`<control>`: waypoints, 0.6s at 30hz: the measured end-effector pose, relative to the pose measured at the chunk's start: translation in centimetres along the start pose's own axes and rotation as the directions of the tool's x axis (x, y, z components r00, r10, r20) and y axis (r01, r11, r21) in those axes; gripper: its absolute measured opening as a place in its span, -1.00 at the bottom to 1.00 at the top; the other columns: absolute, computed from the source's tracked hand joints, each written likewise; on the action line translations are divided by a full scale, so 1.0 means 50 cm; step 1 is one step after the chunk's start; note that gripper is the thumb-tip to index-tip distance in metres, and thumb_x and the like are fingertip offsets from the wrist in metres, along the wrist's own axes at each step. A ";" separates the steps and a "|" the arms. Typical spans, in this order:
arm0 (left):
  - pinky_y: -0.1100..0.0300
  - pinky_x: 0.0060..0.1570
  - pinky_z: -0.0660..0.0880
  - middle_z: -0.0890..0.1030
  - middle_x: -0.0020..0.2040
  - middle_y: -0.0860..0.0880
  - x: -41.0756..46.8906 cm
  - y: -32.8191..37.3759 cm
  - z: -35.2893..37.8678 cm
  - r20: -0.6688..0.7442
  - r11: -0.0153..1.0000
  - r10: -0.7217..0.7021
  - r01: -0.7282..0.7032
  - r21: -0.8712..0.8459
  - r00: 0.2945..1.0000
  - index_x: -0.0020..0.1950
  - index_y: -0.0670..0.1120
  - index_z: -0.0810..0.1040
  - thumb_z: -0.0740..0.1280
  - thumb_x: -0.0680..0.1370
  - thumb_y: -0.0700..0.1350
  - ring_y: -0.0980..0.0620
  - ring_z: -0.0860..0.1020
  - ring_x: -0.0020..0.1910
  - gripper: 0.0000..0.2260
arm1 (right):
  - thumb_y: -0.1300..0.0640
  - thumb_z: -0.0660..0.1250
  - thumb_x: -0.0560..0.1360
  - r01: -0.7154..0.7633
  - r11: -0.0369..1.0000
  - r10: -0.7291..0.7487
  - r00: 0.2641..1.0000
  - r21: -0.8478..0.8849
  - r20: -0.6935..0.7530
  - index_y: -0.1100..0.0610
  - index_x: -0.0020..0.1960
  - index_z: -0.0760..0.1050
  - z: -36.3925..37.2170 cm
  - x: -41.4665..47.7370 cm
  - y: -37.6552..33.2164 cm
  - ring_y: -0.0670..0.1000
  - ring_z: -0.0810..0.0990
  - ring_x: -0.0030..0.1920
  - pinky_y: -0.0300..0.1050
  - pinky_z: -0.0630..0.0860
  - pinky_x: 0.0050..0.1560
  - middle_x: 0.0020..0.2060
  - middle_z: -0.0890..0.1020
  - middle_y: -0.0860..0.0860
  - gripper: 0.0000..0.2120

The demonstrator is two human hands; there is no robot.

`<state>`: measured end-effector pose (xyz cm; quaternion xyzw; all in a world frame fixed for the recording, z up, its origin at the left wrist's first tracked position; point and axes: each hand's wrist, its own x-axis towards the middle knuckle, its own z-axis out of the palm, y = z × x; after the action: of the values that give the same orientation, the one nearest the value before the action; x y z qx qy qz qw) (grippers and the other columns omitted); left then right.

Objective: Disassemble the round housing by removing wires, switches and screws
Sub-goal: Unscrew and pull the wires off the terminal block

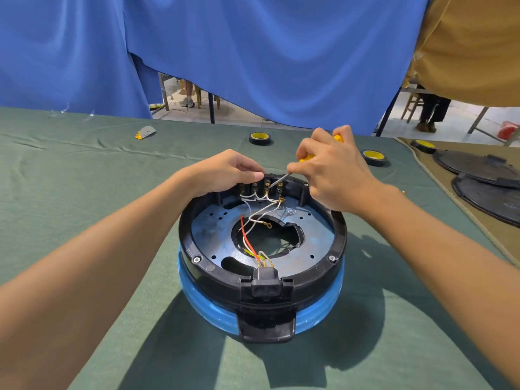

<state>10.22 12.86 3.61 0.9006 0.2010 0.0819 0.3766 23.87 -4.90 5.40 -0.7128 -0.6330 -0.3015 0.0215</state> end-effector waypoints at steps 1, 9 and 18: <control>0.05 0.31 0.43 0.66 0.07 0.07 0.000 0.001 0.000 -0.001 1.000 -0.001 0.001 -0.002 1.000 0.25 -0.02 0.63 0.31 0.61 -0.03 0.09 0.58 0.10 -0.76 | 0.30 0.36 0.36 0.022 0.999 -0.022 1.000 0.025 0.007 0.00 0.02 0.68 0.000 0.004 0.007 0.12 0.45 0.02 0.05 0.12 0.00 -0.09 0.58 0.03 -0.68; 0.11 0.26 0.44 0.66 0.06 0.08 -0.003 0.002 -0.001 0.004 1.000 -0.002 0.002 0.005 1.000 0.26 -0.02 0.62 0.31 0.62 -0.03 0.12 0.58 0.07 -0.75 | 0.32 0.33 0.45 0.048 0.985 -0.050 0.999 0.166 0.005 -0.02 0.01 0.68 0.020 0.011 0.030 0.11 0.43 0.03 0.04 0.11 0.00 -0.08 0.58 0.01 -0.69; 0.13 0.24 0.42 0.66 0.07 0.08 -0.002 0.002 -0.001 -0.005 1.000 -0.011 0.011 0.012 1.000 0.25 0.00 0.63 0.31 0.61 -0.02 0.11 0.58 0.09 -0.76 | 0.22 0.25 0.55 -0.053 0.974 0.017 0.987 0.222 0.157 -0.13 0.04 0.65 0.012 0.028 0.030 0.00 0.33 0.08 0.03 0.09 0.05 -0.04 0.55 -0.08 -0.70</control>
<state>10.15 12.77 3.73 0.9016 0.2074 0.0810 0.3710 25.52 -3.73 6.08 -0.7379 -0.6502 -0.1712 0.0587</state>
